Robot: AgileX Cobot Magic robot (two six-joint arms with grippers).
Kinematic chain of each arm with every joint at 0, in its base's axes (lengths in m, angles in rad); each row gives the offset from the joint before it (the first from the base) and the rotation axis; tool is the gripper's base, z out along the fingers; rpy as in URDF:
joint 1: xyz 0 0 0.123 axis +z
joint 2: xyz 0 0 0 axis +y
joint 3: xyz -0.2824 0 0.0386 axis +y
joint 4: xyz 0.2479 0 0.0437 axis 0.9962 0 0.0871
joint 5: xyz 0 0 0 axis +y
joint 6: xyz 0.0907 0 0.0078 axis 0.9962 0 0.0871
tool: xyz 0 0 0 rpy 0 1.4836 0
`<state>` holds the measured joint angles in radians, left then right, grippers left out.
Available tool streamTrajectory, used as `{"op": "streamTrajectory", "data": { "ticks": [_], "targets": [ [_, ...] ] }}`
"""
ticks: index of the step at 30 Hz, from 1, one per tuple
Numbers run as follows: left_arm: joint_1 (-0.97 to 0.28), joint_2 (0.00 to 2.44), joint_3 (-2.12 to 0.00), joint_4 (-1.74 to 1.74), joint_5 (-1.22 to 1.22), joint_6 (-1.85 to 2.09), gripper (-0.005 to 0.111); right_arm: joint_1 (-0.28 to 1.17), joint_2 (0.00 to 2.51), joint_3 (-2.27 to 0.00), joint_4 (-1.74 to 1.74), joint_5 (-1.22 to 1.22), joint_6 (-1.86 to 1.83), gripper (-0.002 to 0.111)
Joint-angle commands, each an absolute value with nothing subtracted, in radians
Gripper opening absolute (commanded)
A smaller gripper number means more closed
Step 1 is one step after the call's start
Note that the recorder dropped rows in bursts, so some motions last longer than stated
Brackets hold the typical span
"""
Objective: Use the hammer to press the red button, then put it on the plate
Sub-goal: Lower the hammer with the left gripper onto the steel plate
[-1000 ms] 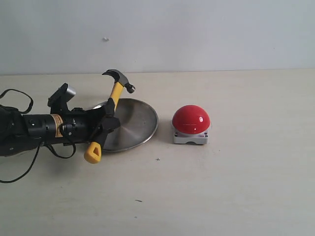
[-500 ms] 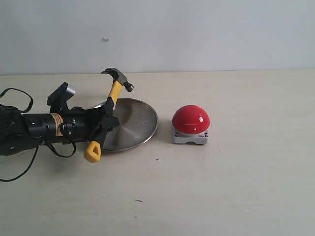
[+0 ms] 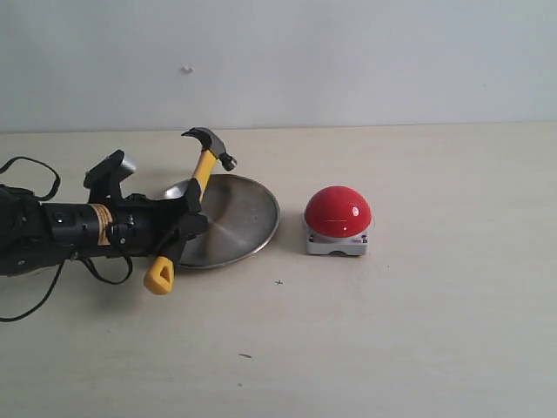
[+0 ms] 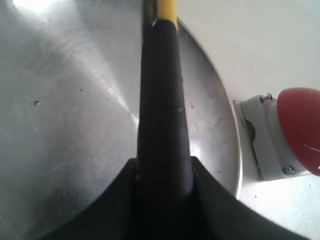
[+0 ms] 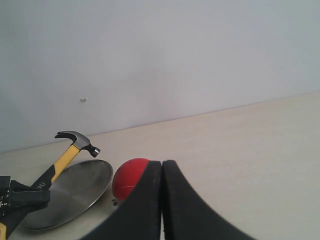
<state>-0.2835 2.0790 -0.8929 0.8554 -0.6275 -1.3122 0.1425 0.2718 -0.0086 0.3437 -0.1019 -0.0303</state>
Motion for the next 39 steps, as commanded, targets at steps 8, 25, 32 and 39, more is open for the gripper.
{"op": "streamTrajectory", "data": {
  "ticks": [8,25,32,39],
  "targets": [
    [-0.303,2.071,-0.913,0.841,-0.683,-1.238,0.000,0.140,0.267,-0.005,0.341,-0.106,-0.032,0.000],
    [-0.303,2.071,-0.923,0.845,-0.613,-1.224,0.000,0.140,0.267,-0.005,0.341,-0.106,-0.032,0.000],
    [-0.303,2.071,-0.942,0.854,-0.603,-1.229,0.011,0.140,0.267,-0.005,0.341,-0.102,-0.032,0.000],
    [-0.303,2.071,-0.942,0.858,-0.605,-1.238,0.025,0.140,0.267,-0.005,0.341,-0.102,-0.032,0.000]
  ]
}}
